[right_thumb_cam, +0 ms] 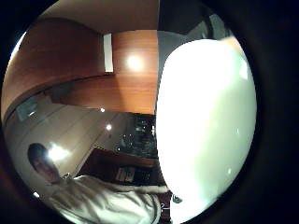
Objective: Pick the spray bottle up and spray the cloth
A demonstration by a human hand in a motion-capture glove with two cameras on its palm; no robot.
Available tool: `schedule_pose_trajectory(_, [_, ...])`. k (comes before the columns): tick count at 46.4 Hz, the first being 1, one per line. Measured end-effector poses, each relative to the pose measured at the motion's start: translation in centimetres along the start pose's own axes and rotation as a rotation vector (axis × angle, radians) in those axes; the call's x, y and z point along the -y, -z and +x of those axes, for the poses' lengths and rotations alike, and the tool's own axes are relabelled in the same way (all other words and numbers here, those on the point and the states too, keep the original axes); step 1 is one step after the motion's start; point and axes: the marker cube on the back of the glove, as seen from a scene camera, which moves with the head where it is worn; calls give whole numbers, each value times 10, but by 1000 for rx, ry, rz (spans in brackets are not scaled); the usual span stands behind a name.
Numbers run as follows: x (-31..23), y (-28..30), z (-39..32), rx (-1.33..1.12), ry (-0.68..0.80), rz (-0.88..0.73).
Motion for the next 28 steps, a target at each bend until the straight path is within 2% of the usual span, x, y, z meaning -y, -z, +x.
schedule_pose_trajectory(5, [-15, 19, 3, -9, -11, -32])
schedule_pose_trajectory(17, [-32, 31, -10, 100, 8, 114])
schedule_pose_trajectory(20, [-27, 34, -8, 96, 2, 189])
schedule_pose_trajectory(23, [-8, 41, 0, 36, -17, 351])
schedule_pose_trajectory(28, [-22, 29, -11, 95, -1, 241])
